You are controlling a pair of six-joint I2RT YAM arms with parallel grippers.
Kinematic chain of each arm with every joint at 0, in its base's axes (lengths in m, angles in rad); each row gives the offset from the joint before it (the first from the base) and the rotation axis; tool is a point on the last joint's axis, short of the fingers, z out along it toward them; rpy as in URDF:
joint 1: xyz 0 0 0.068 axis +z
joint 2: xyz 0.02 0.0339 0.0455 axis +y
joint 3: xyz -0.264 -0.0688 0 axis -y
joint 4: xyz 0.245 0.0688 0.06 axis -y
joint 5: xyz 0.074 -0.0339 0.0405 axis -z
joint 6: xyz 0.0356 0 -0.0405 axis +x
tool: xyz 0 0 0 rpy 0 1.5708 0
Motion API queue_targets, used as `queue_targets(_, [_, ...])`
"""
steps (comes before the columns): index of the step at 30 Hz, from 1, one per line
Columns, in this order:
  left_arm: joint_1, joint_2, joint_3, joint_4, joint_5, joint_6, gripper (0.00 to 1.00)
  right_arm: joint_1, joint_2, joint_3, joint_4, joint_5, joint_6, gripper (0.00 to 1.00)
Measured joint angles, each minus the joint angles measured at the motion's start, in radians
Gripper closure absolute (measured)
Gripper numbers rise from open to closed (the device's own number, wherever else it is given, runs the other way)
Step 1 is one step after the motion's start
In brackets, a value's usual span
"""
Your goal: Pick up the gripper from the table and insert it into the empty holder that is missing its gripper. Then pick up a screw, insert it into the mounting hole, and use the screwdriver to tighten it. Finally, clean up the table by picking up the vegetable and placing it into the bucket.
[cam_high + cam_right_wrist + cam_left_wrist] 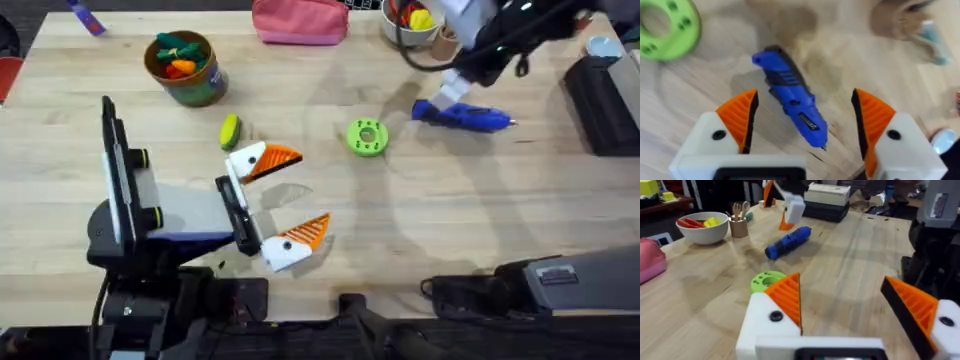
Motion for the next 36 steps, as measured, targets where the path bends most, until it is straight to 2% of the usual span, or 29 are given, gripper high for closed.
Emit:
queue_targets(5, [0.000, 0.000, -0.002, 0.063, -0.088, -0.087, 0.016, 0.012, -0.144, 0.000, 0.013, -0.026, 0.099, 0.010])
queue_targets(8, [0.007, 0.000, 0.018, -0.013, -0.155, -0.126, 0.016, 0.013, -0.208, 0.000, 0.011, -0.059, 0.156, 0.010])
queue_targets(10, [0.016, 0.002, 0.076, -0.129, -0.209, -0.124, 0.015, 0.013, -0.241, 0.000, 0.005, -0.074, 0.210, 0.009])
queue_targets(16, [0.026, 0.097, 0.387, -0.504, -0.417, -0.054, 0.016, 0.013, -0.301, 0.000, -0.026, -0.094, 0.385, 0.008])
queue_targets(22, [0.026, 0.330, 0.716, -0.747, -0.626, -0.008, 0.016, 0.013, -0.327, 0.000, -0.060, -0.108, 0.571, 0.008])
queue_targets(25, [0.027, 0.455, 0.836, -0.839, -0.693, 0.001, 0.016, 0.013, -0.329, 0.000, -0.093, -0.149, 0.635, 0.008])
queue_targets(30, [0.027, 0.592, 0.940, -0.860, -0.743, 0.008, 0.016, 0.013, -0.330, 0.000, -0.133, -0.270, 0.683, 0.008])
queue_targets(36, [0.027, 0.656, 0.984, -0.909, -0.822, 0.007, 0.015, 0.013, -0.330, -0.002, -0.158, -0.374, 0.692, 0.008])
